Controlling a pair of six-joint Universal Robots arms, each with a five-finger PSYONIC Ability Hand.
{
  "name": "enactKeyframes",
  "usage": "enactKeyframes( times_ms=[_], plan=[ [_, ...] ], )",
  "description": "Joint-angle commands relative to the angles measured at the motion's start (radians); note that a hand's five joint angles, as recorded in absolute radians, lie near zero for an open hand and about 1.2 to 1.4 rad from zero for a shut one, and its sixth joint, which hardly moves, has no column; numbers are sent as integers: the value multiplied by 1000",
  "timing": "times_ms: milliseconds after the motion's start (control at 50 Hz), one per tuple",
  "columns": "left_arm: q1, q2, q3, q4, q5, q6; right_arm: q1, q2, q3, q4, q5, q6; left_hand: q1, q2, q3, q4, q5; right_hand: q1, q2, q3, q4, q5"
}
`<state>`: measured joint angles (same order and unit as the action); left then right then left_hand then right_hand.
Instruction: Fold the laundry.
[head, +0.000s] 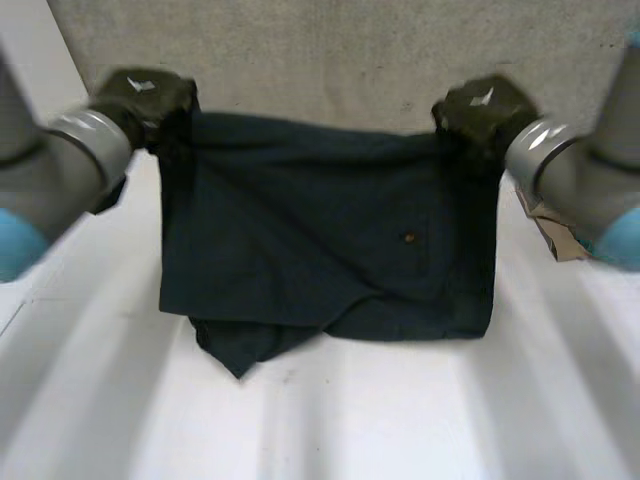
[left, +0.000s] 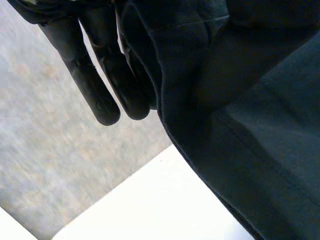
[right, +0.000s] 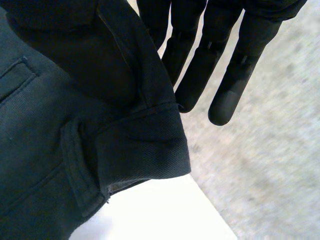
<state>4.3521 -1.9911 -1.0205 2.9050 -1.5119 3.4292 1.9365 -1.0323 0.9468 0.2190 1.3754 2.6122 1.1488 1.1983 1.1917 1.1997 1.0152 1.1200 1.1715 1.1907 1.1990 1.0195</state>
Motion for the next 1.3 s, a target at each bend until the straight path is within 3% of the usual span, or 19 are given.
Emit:
enactKeyframes(
  times_ms=[20,60,80,160,240,280,420,580,720,800,960,1060,1160,1200,1300],
  plan=[
    [30,-241,180,261,-8,15,42,187,-83,-311,109,37,247,198,205,197,207,276,225,206,197,202],
    [37,-247,220,344,-8,10,45,205,-118,-421,146,61,247,198,205,197,207,276,225,206,197,202],
    [44,-241,247,447,-4,4,42,209,-149,-534,177,90,247,198,205,197,207,276,225,206,197,202],
    [52,-174,234,725,2,-36,42,178,-169,-784,192,155,247,198,205,197,207,276,225,206,197,202],
    [54,-103,177,896,16,-82,47,146,-155,-901,150,177,247,198,205,197,207,276,225,206,197,202],
    [50,-88,157,892,25,-87,47,141,-158,-894,126,174,247,198,205,197,207,276,225,206,197,202],
    [58,-26,11,786,33,-90,47,152,-132,-751,97,157,247,198,205,197,207,276,225,206,197,202],
    [47,-22,-262,749,58,-77,55,153,73,-647,106,82,247,198,205,197,207,276,225,206,197,202],
    [18,-43,-516,669,30,-7,71,196,265,-595,42,14,247,198,205,197,207,276,225,206,197,202],
    [-3,-11,-636,606,36,45,87,176,346,-456,36,-85,247,198,205,197,207,276,225,206,197,202],
    [-40,199,-822,309,78,209,78,-53,524,-61,42,-253,247,198,205,197,207,276,225,206,197,202],
    [-71,351,-885,-49,82,428,47,-237,706,265,48,-403,247,198,205,197,207,276,225,206,197,202],
    [-89,394,-859,-332,74,579,-8,-304,808,329,13,-651,247,198,205,197,207,276,225,206,197,202],
    [-95,391,-827,-317,76,579,-5,-298,805,297,5,-650,247,198,205,197,207,276,225,206,197,202],
    [-98,269,-680,-85,58,477,1,-181,655,133,37,-478,247,198,205,197,207,276,225,206,197,202]
  ],
)
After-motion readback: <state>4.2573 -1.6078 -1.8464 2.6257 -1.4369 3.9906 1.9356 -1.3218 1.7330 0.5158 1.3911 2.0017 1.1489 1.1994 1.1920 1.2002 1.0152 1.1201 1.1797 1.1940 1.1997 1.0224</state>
